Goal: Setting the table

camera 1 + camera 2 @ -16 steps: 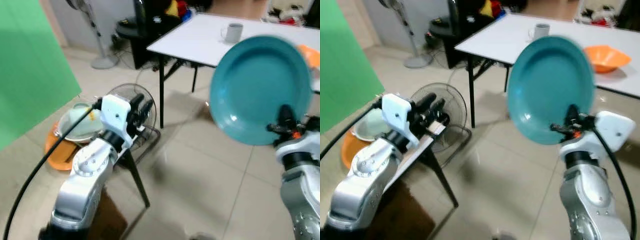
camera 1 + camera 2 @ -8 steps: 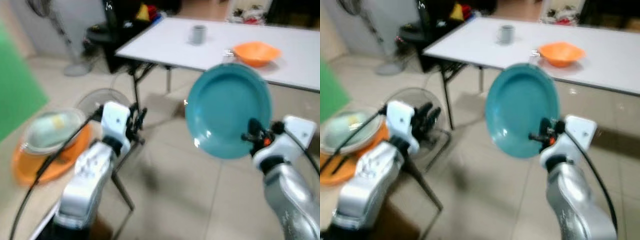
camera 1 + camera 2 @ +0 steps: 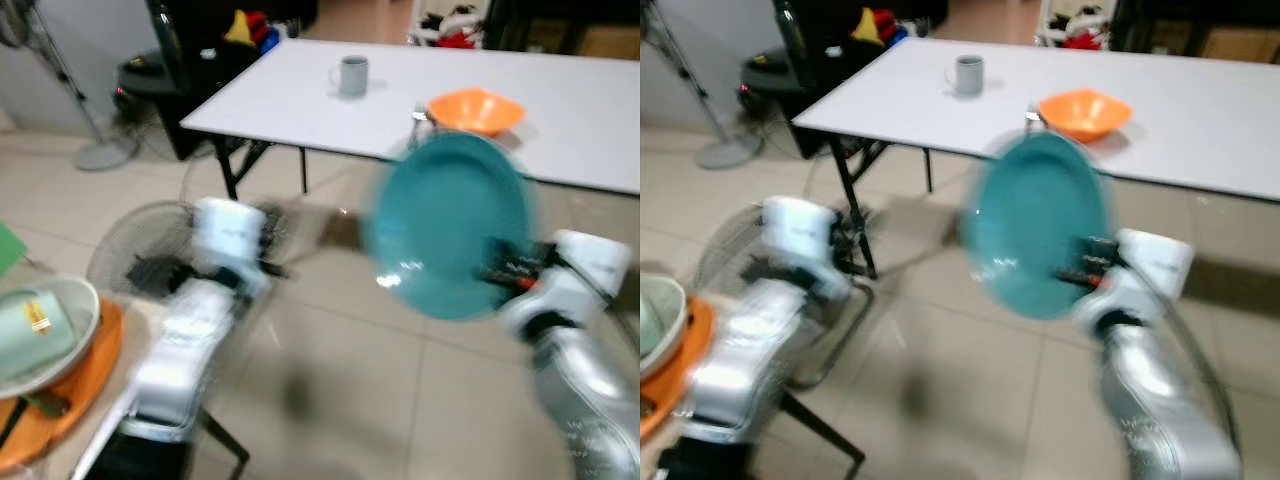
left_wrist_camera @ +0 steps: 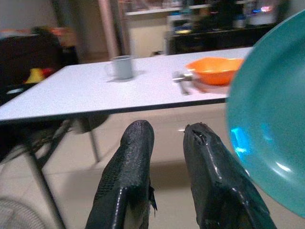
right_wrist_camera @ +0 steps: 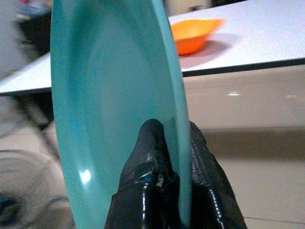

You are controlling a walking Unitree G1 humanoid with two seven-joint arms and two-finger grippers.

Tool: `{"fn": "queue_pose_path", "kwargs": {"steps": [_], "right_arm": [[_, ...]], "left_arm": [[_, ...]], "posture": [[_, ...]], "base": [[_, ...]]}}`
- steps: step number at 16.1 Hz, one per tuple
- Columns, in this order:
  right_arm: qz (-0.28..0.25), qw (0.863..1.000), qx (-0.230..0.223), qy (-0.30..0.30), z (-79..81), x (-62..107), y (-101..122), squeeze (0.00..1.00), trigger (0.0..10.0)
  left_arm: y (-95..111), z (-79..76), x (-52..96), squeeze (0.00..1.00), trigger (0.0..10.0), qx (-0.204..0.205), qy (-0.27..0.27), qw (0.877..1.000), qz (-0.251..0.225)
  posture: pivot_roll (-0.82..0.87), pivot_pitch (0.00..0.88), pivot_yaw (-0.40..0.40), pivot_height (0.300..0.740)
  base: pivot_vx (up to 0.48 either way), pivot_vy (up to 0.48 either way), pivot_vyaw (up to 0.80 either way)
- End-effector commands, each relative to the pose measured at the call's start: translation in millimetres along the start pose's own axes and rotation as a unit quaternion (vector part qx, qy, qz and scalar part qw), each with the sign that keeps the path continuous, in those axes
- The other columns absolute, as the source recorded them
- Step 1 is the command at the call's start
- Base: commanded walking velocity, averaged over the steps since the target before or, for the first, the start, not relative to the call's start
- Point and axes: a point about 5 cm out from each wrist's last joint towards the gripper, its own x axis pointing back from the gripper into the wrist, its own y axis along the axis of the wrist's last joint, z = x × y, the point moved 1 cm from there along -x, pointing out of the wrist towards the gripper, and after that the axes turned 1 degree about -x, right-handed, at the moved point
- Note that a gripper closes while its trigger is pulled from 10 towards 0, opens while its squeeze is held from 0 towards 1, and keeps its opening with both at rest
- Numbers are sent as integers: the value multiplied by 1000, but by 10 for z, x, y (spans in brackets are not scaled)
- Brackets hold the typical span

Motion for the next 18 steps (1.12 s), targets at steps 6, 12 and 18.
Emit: {"fn": "queue_pose_path", "kwargs": {"steps": [6, 12, 18], "right_arm": [[-10, 999, -9, 45, 167, -9, 65, 0, 10000], [16, 986, -57, 156, 399, 33, 46, 0, 10000], [25, 979, -60, 192, 466, 33, 44, 0, 10000]], "left_arm": [[4, 175, 54, 0, 10000, -10, 31, 999, 3], [-33, 270, 136, 0, 10000, -5, 56, 998, 16], [-32, 289, 176, 0, 10000, -11, 56, 998, 17]], "posture": [[34, 0, 72, 740], [39, 0, 56, 740], [46, 0, 52, 740]], "base": [[431, 0, -611], [402, 0, 0], [371, 0, 0]]}}
